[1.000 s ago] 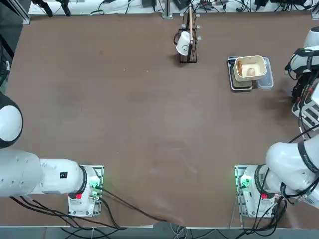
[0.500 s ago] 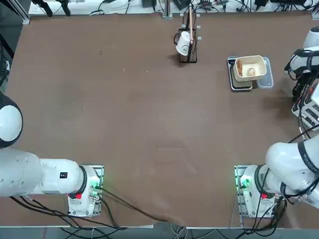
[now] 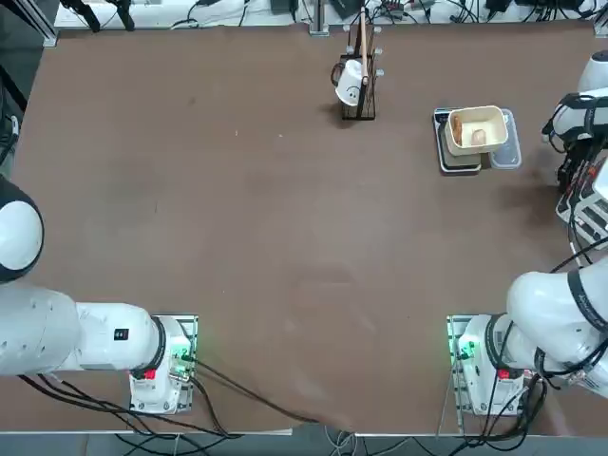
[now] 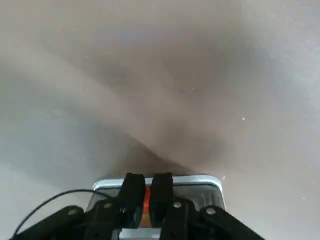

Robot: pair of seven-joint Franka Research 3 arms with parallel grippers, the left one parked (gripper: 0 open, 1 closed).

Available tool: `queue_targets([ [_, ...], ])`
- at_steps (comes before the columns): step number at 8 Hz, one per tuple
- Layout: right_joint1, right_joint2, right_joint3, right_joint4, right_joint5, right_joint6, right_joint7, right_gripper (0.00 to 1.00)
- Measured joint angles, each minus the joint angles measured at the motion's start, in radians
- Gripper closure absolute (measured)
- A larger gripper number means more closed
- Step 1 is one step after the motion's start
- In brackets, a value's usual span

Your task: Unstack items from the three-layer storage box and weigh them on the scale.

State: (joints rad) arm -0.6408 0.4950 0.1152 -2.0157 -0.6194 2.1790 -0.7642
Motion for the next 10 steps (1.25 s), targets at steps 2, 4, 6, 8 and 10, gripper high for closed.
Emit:
queue_targets([
  [2,0.013,0.0,0.007,0.002,-0.001,0.001,0.001,0.89],
  [4,0.059,0.0,0.015,0.011,0.0,0.002,0.014,0.89],
  [6,0.085,0.005,0.02,0.028,0.007,0.002,0.02,0.89],
  [8,0.093,0.014,0.037,0.051,0.045,0.002,0.021,0.93],
  [10,0.107,0.019,0.042,0.064,0.056,0.002,0.021,0.93],
])
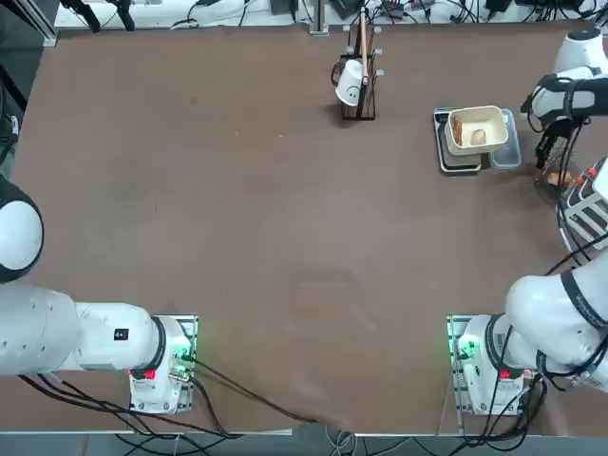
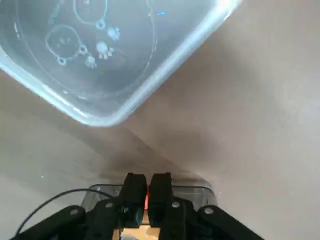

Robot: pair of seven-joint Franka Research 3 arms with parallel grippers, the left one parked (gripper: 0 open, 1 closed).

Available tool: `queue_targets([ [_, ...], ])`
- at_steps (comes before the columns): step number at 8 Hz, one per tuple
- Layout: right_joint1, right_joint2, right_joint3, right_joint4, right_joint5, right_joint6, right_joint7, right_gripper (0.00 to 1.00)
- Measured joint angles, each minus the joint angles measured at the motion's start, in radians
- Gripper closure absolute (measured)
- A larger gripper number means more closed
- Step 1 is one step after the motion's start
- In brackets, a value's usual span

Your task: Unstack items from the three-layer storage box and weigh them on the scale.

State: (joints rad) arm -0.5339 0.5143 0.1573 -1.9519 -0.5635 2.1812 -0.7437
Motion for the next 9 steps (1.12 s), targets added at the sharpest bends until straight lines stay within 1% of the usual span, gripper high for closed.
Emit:
queue_targets([
  [2,0.003,0.001,0.0,0.003,0.015,0.0,0.0,0.93],
  [3,0.006,0.001,0.001,0.007,0.03,0.0,0.0,0.89],
  [4,0.011,0.001,0.002,0.015,0.036,-0.004,0.0,0.75],
  [5,0.02,0.001,0.005,0.031,0.038,-0.012,0.0,0.55],
  [6,0.037,0.0,0.009,0.059,0.039,-0.05,0.0,0.37],
  [7,0.054,-0.002,0.011,0.1,0.039,-0.126,-0.028,0.19],
  [8,0.062,-0.006,0.012,0.136,0.04,-0.191,-0.107,0.05],
  [9,0.055,-0.013,0.009,0.155,0.041,-0.222,-0.217,0.09],
])
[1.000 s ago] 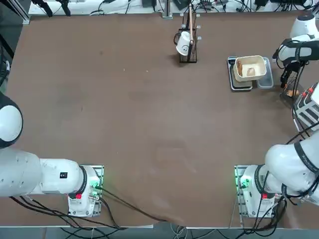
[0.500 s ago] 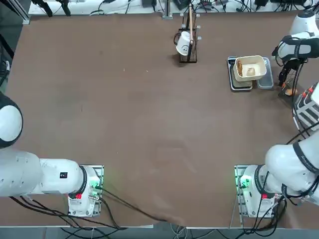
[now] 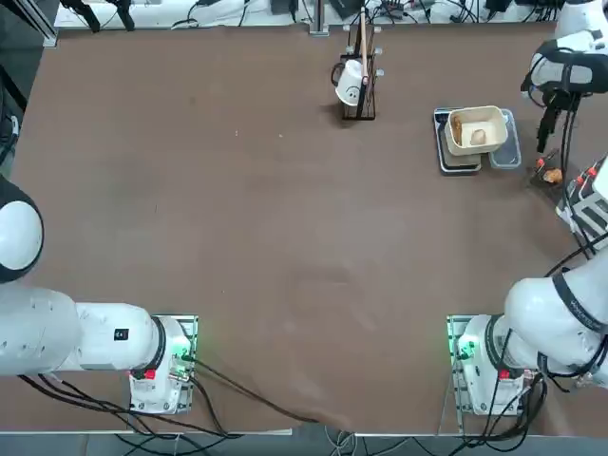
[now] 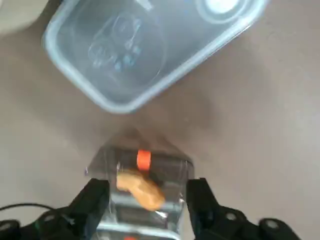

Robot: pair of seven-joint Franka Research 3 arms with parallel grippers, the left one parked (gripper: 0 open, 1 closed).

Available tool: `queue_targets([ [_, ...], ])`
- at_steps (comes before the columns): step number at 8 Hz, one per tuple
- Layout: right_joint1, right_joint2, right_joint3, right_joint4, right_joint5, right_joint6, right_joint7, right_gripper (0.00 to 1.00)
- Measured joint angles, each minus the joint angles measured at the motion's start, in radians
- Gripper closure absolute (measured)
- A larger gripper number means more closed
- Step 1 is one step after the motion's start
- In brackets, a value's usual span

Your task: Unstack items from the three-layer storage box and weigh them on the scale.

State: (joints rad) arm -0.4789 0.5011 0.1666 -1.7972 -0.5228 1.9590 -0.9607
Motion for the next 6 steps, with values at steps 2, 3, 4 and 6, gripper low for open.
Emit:
queue_targets([
  [2,-0.05,-0.015,-0.007,-0.004,0.002,-0.016,-0.203,0.15],
  [3,-0.078,-0.017,-0.008,-0.025,0.004,-0.009,-0.275,0.15],
  [4,-0.107,-0.016,-0.009,-0.053,0.004,0.006,-0.325,0.15],
  [6,-0.144,-0.017,-0.01,-0.084,0.004,0.033,-0.368,0.15],
])
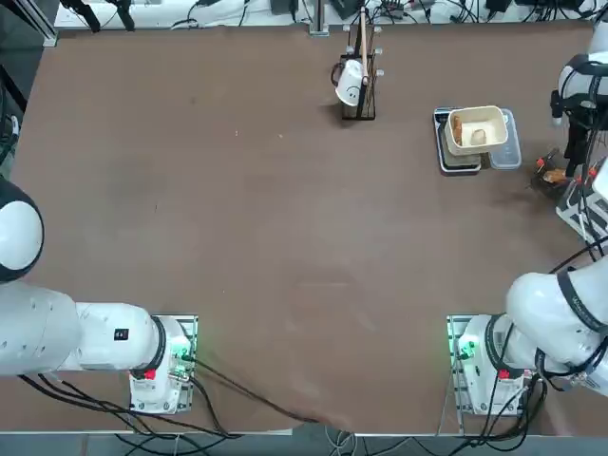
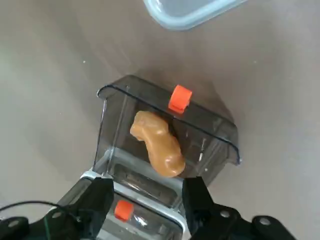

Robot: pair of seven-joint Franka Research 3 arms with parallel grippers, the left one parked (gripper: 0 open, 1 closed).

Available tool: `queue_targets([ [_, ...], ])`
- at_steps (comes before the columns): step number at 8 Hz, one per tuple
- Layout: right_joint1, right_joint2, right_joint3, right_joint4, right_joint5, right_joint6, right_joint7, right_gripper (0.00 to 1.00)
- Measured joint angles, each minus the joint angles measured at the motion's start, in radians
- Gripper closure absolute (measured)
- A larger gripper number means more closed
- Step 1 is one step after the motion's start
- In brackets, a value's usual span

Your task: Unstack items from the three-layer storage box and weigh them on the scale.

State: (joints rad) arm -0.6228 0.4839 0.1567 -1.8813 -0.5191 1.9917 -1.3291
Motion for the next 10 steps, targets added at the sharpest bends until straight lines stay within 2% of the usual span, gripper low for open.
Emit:
queue_targets([
  [2,-0.001,0.0,0.003,-0.027,0.0,0.046,-0.003,0.19],
  [3,-0.002,0.0,0.004,-0.042,0.0,0.071,-0.002,0.31],
  [5,-0.01,0.001,0.003,-0.069,0.0,0.108,-0.002,0.36],
  [10,-0.016,0.022,0.003,-0.081,0.001,0.172,-0.001,0.35],
])
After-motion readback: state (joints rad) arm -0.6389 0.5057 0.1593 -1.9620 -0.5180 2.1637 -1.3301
